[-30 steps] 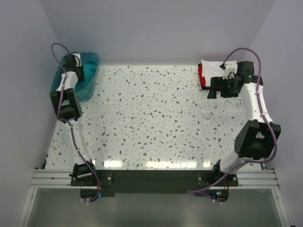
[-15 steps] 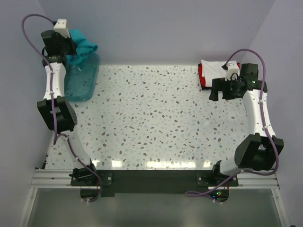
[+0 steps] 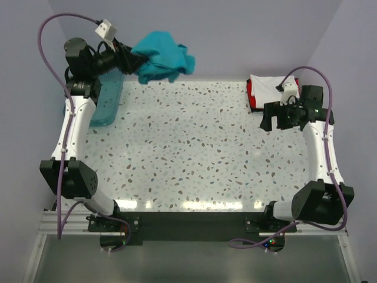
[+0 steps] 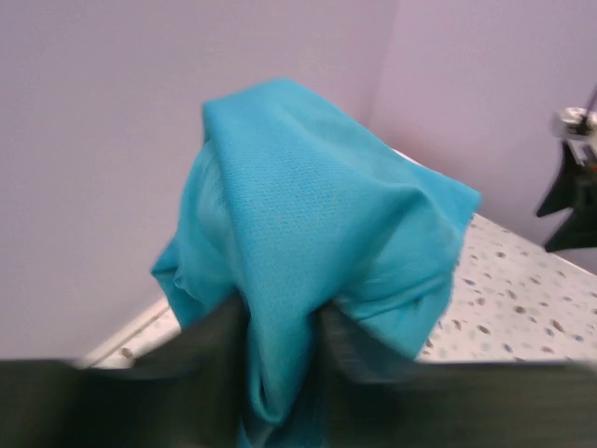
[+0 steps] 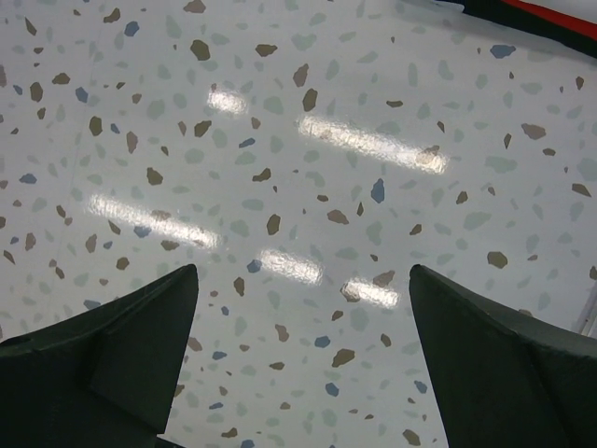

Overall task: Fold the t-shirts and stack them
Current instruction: Move the tshirt to the center of the board, then flatten the tshirt out

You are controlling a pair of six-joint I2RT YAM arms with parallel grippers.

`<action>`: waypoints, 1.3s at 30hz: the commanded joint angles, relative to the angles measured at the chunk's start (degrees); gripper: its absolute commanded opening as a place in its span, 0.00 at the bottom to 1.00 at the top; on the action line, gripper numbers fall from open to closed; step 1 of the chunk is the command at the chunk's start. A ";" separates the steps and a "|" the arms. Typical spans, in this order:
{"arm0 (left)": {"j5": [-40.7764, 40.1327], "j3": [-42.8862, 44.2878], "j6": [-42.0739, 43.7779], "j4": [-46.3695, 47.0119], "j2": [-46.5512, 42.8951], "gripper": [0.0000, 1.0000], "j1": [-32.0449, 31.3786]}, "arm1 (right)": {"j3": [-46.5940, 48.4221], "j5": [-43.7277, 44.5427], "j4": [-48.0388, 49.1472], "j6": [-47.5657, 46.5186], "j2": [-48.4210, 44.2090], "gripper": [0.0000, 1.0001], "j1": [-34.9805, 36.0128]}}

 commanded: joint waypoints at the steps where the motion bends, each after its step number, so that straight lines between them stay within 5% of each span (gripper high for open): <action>1: 18.55 -14.05 -4.62 4.16 -4.55 0.69 1.62 | -0.18 -2.71 0.08 -2.22 -1.49 0.99 0.13; 3: 18.41 -23.19 -1.54 -2.51 -8.24 1.00 3.54 | 0.08 -3.24 -0.88 -3.71 -1.31 0.99 0.22; 6: 18.06 -31.66 6.27 -8.93 -11.41 1.00 10.39 | -0.09 -5.60 -2.64 -5.03 -0.61 0.99 0.22; 9: 12.61 -33.97 23.66 -20.70 -12.39 1.00 10.76 | -0.96 -7.28 -2.91 -4.95 0.70 0.99 0.57; 15: 7.08 -36.87 48.35 -35.47 -11.25 0.96 5.33 | -3.16 -4.75 -1.16 -4.16 4.57 0.98 8.55; 18: 3.04 -40.72 52.26 -34.98 -11.33 0.89 0.06 | -3.87 -3.68 1.39 -1.97 7.47 0.93 14.62; 23: -2.24 -43.13 44.11 -23.12 -9.50 0.79 -2.86 | -0.54 -5.09 4.55 1.37 14.15 0.78 24.81; 28: -1.55 -38.11 35.14 -25.74 -1.41 0.61 -2.78 | 5.00 -4.92 5.97 2.08 21.95 0.74 34.21; 39: 1.62 -51.11 16.78 -16.34 0.00 0.71 -2.86 | 20.29 1.06 6.76 0.68 35.77 0.67 45.21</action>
